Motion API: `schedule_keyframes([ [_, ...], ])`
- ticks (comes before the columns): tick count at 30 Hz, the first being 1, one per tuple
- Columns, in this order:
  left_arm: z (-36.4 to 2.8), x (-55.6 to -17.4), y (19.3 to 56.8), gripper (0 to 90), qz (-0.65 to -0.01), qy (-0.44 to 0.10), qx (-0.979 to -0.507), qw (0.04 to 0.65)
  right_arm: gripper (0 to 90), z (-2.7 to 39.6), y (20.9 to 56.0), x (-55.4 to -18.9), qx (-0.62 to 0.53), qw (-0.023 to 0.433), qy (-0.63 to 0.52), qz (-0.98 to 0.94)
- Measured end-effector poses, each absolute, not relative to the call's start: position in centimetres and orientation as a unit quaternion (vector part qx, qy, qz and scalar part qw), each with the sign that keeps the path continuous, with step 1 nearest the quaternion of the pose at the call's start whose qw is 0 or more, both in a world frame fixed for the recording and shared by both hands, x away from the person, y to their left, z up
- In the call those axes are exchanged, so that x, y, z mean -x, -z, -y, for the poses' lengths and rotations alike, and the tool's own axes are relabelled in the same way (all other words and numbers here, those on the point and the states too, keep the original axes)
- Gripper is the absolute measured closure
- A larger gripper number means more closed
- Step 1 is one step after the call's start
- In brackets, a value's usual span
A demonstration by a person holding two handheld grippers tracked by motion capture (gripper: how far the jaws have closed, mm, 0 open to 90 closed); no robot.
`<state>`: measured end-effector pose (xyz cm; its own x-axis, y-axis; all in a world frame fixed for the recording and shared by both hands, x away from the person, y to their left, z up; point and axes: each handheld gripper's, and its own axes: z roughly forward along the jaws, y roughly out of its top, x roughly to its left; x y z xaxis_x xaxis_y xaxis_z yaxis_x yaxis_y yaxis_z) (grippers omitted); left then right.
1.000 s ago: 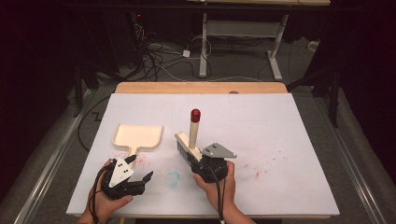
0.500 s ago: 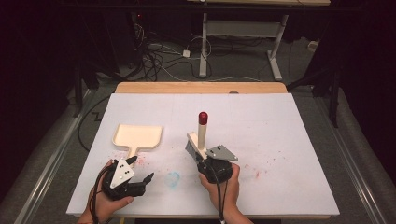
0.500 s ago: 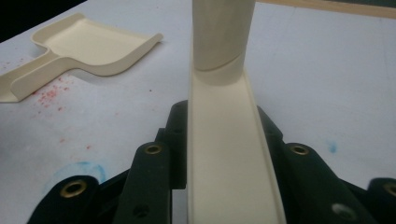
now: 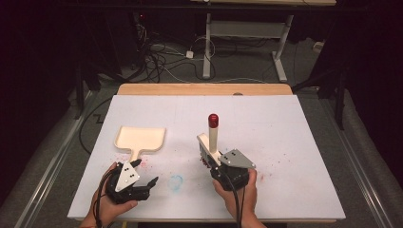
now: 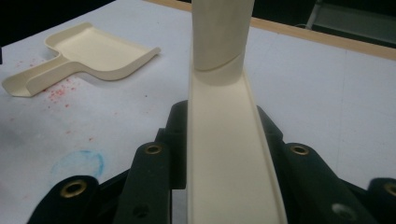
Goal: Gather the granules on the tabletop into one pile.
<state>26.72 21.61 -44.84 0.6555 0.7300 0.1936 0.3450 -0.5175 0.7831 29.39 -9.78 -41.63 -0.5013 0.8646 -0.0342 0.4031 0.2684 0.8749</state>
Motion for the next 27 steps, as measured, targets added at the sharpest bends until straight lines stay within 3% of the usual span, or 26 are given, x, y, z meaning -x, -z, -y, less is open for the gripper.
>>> schedule_keyframes([
  [8, -21.6, -26.9, 45.0, 20.4, -0.319, -0.262, -0.834, 0.367, 67.8, 7.8, 43.7, -29.8, -0.417, 0.231, -0.436, -0.763],
  [12, -21.7, -26.8, 45.0, 20.4, -0.318, -0.260, -0.834, 0.367, 67.8, 7.3, 44.5, -30.2, -0.414, 0.253, -0.425, -0.765],
  [27, -21.3, -26.9, 45.2, 20.5, -0.315, -0.259, -0.839, 0.360, 67.8, 10.0, 42.6, -29.8, -0.425, 0.247, -0.446, -0.748],
])
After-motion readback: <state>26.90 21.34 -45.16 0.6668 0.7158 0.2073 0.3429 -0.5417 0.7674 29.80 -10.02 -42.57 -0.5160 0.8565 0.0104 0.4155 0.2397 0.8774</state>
